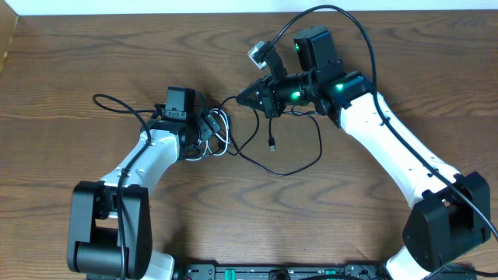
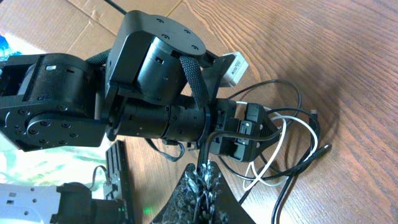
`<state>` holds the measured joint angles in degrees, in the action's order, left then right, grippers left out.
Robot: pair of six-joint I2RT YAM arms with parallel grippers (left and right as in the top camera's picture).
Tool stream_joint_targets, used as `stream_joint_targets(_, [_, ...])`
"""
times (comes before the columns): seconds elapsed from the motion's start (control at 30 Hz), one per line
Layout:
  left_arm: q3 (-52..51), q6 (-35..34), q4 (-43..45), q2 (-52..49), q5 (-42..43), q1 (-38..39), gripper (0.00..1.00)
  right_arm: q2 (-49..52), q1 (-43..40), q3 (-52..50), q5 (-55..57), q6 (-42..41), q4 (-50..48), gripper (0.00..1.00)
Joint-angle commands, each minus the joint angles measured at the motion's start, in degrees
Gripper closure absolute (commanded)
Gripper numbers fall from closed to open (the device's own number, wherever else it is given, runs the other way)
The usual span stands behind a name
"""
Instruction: Untangle cables
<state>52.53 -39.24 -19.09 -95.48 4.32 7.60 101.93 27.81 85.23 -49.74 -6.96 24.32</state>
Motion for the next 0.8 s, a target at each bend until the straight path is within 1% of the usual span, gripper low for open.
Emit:
stream_joint_targets(0.0, [-0.6,-0.7,-0.1,-0.4,-0.9,-0.2,0.02,-0.6,-0.4,0.2,-1.2,0.2,-0.3,0.99])
stream_joint_targets(0.57, [-0.6,-0.7,-0.1,-0.4,-1.0,-0.2,0.02,-0.6,-0.3,0.2,-1.9,0.1,-0.3,0.99])
stream_joint_targets(0.77, [-0.6,-0.7,-0.1,-0.4,-0.9,-0.2,0.02,-0.6,-0.4,0.2,-3.0,-1.8,0.2,0.99])
